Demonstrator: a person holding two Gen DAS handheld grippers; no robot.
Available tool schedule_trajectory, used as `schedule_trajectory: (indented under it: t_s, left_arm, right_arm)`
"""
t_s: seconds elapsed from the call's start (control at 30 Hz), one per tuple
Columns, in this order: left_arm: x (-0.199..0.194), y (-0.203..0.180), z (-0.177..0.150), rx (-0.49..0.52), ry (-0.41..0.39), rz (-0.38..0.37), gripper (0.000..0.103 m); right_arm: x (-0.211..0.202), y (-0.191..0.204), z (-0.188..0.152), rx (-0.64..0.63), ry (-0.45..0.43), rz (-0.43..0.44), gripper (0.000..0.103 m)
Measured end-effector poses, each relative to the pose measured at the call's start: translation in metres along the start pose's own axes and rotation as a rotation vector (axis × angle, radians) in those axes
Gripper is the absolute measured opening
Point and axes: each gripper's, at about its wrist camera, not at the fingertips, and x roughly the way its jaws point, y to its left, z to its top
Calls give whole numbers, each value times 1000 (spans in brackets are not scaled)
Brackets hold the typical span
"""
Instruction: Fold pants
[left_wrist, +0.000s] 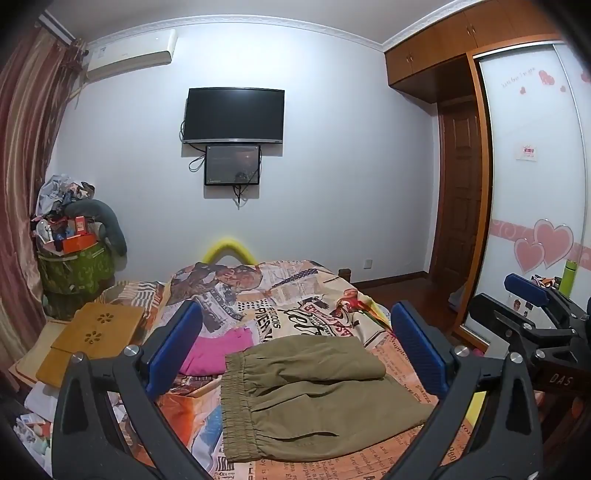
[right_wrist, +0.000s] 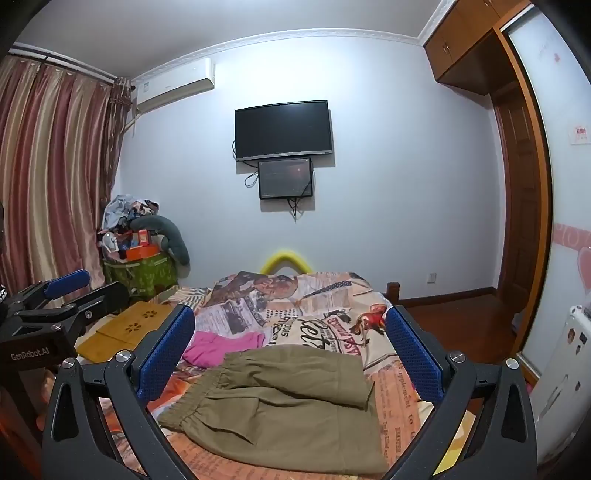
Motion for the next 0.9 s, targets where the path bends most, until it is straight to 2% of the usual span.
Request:
schedule_trajectory:
  t_s: [0.37,0.43,0.9]
  left_arm:
    - [0,0,0,-1,6,-5,103]
    - [0,-1,0,0,7,-4,103]
    - [2,1,-1,-6,11,-9,103]
  right_arm:
    - [-9,6,0,-1,3,-2,102]
    - [5,0,-7,7,9,-3,102]
    - [4,-1,-8,9,12,-2,103]
